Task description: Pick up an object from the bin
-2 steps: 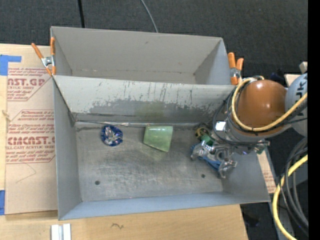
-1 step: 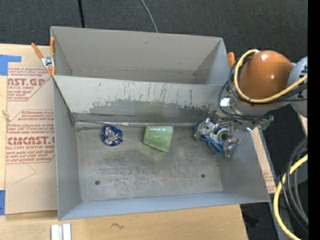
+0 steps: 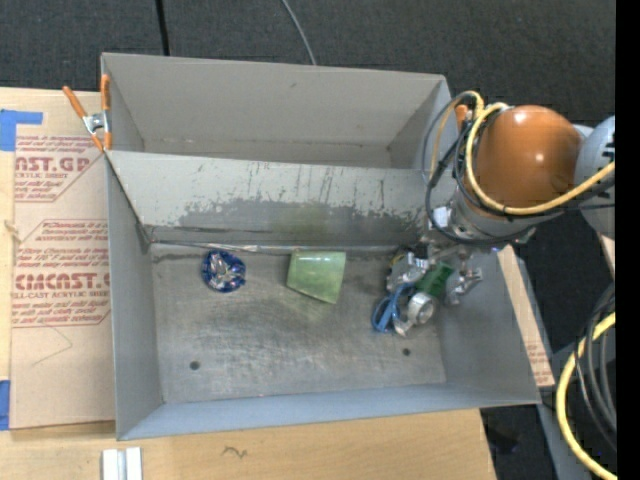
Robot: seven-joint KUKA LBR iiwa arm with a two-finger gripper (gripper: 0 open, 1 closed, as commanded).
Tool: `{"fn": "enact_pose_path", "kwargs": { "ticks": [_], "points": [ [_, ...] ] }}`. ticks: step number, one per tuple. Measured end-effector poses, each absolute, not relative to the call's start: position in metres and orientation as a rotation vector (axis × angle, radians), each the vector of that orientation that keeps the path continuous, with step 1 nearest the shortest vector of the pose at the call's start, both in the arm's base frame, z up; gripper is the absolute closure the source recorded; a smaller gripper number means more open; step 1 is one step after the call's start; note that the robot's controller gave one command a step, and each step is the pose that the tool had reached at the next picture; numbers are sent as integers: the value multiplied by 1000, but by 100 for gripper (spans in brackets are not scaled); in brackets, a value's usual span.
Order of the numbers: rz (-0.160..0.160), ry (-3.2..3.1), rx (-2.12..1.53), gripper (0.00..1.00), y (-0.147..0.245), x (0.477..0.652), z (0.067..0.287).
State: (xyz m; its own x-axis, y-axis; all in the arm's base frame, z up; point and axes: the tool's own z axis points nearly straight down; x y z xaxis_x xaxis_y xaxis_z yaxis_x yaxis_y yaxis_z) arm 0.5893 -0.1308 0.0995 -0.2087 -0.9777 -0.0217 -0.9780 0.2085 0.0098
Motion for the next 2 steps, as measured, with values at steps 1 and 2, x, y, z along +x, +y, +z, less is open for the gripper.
{"fn": "enact_pose_path", "kwargs": {
  "ticks": [1,2],
  "points": [
    [14,2434,-1968,100,-137,591,100],
    [24,2429,-1962,0,-131,591,100]
  ]
}}
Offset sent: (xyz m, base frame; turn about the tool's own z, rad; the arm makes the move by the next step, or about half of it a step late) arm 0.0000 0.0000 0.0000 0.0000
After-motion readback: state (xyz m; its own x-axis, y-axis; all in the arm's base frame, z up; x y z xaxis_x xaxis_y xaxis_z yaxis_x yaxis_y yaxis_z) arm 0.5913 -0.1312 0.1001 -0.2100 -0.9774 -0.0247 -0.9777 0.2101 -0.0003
